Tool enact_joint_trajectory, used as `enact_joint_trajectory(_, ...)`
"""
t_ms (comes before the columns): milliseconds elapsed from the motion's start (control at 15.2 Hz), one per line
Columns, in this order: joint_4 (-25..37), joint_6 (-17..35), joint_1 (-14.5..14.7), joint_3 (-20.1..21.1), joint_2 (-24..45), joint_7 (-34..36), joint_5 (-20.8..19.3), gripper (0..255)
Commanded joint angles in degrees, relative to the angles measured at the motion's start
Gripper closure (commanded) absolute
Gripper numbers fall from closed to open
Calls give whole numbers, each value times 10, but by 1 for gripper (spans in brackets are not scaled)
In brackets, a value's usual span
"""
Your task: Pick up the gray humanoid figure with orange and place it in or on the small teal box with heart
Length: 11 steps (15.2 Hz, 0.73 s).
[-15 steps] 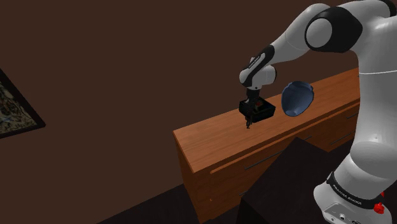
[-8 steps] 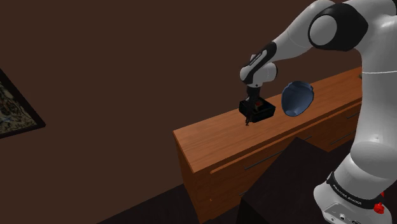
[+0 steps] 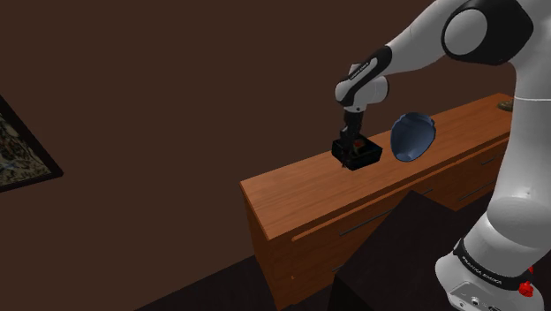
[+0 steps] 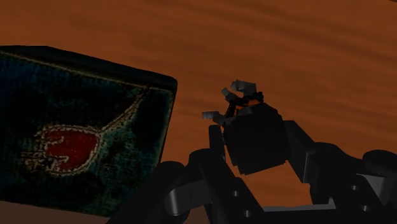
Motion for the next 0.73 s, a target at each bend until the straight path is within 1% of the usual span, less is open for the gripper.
enact_joint_trajectory(0, 6, -15, 1, -2, -9, 4, -4, 255)
enact_joint_trajectory(660, 25, -79, 6, -9, -56, 19, -23, 255)
